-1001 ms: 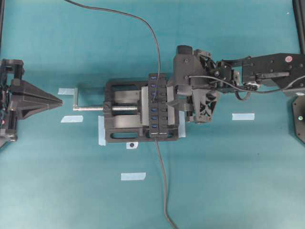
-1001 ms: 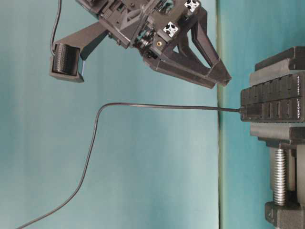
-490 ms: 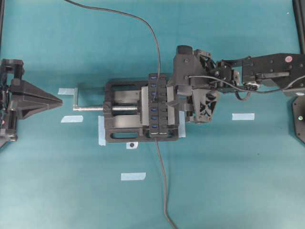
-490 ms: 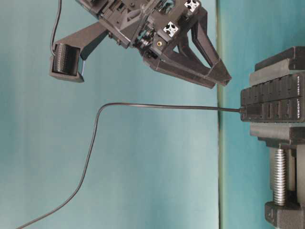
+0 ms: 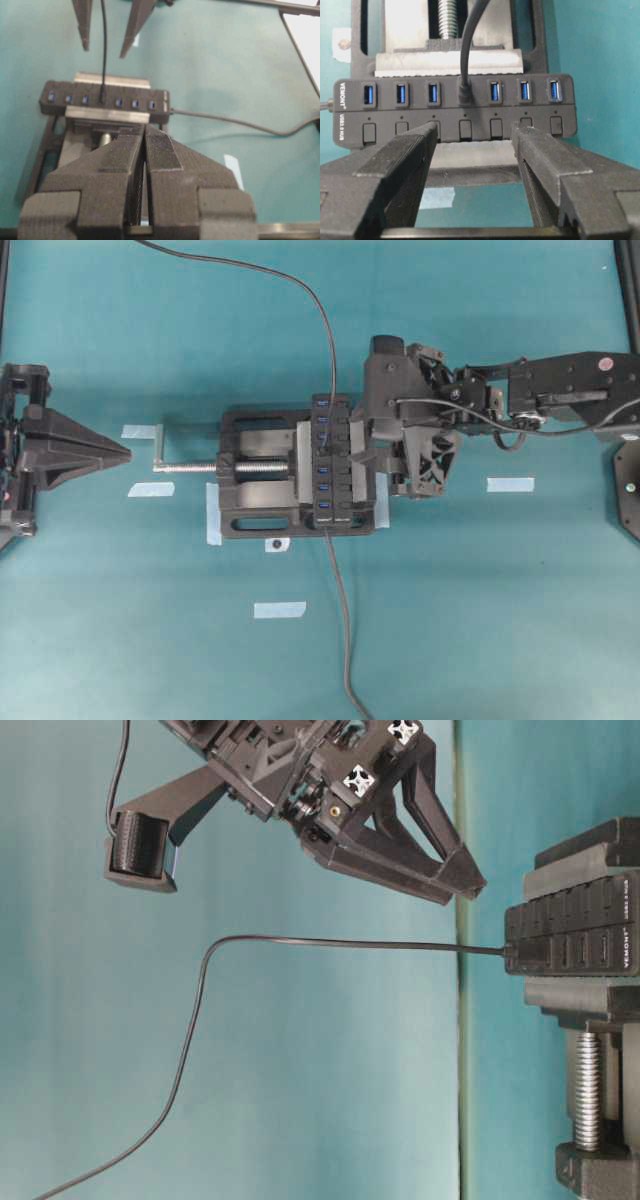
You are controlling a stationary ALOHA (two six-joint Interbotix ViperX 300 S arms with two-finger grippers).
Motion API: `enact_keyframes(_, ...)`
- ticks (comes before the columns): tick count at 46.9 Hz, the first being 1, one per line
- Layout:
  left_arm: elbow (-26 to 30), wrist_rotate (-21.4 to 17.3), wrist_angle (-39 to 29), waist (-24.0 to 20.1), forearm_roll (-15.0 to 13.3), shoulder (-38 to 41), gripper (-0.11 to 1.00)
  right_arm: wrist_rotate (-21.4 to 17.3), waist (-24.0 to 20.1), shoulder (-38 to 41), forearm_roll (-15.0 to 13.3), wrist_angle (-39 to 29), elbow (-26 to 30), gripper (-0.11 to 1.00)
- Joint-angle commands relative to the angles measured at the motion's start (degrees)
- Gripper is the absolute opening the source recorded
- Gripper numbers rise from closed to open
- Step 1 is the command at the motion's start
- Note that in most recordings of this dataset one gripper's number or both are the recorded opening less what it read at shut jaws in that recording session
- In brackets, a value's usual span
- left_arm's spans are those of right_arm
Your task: Insert the USB into the center port of the fixed hub
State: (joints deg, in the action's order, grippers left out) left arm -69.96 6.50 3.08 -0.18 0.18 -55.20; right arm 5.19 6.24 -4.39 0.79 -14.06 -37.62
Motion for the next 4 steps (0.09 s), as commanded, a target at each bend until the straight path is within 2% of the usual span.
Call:
enact_keyframes(1,0.7,0.0,0.5,-0.1,0.1,0.3,0.02,-0.1,-0.2,-0.6,0.1,0.2,0.4,0.72)
enact_keyframes(4,0.7,0.0,0.5,-0.1,0.1,0.3,0.02,-0.1,-0.2,-0.4,0.1,0.3,0.4,0.72)
